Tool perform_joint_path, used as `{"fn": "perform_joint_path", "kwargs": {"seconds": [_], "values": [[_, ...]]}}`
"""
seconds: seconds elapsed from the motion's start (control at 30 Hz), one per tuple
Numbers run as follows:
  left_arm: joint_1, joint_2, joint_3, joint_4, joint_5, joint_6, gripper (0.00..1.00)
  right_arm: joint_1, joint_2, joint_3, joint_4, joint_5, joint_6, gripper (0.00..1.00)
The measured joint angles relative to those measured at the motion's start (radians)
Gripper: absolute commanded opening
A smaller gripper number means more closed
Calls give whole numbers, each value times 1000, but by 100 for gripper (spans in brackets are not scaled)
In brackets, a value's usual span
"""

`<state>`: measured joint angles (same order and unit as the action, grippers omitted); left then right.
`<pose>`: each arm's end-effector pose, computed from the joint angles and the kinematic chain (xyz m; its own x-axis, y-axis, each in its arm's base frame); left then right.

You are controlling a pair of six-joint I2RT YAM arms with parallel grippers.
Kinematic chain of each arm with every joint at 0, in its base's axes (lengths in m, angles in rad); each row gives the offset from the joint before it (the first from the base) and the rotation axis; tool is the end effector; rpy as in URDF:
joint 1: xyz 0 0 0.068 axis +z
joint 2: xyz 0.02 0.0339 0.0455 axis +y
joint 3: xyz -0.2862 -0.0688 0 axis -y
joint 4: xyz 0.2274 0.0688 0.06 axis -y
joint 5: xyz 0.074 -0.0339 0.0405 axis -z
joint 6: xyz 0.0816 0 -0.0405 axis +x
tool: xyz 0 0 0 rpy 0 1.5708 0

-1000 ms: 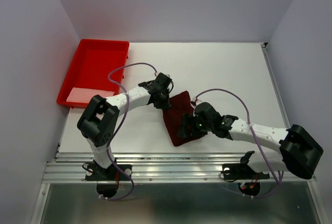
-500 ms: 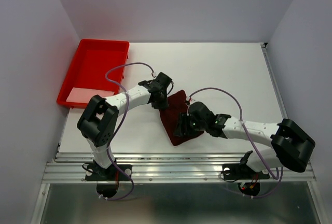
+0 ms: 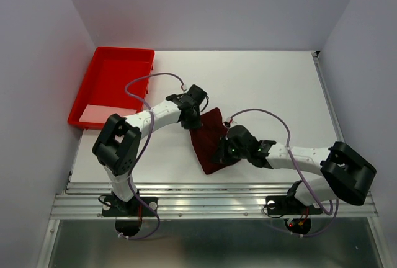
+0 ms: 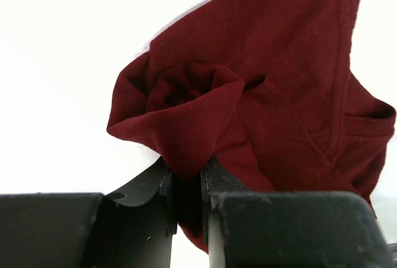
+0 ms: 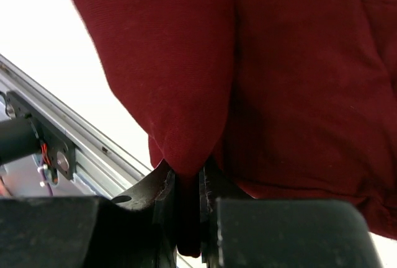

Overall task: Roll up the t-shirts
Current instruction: Roll the T-shirt to the center of the board.

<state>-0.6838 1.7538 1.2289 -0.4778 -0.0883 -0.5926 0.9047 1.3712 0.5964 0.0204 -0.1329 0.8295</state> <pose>0.3010 -0.2361 0.2020 -0.8729 -0.0063 -0.4878 0.1265 0.9628 -0.2388 0.1649 0.2273 0.1717 -0.9046 0.0322 -0.4251 -0.2544 0.7595 0.5987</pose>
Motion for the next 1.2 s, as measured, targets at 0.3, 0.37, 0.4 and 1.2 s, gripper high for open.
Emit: {"fn": "perform_joint_path", "kwargs": {"seconds": [0.3,0.37,0.4,1.2], "values": [[-34,0,64,-51,-30,-21,60,0,-35,-91,95,37,68,1],[-44,1,85,-55,-33,-24,66,0,-43,-108,105,48,81,1],[-48,1,99,-54,-34,-25,72,0,-49,-119,115,52,88,1],[-52,-146,42,-15,-102,-28,0,0,-77,-174,153,84,142,1]]}}
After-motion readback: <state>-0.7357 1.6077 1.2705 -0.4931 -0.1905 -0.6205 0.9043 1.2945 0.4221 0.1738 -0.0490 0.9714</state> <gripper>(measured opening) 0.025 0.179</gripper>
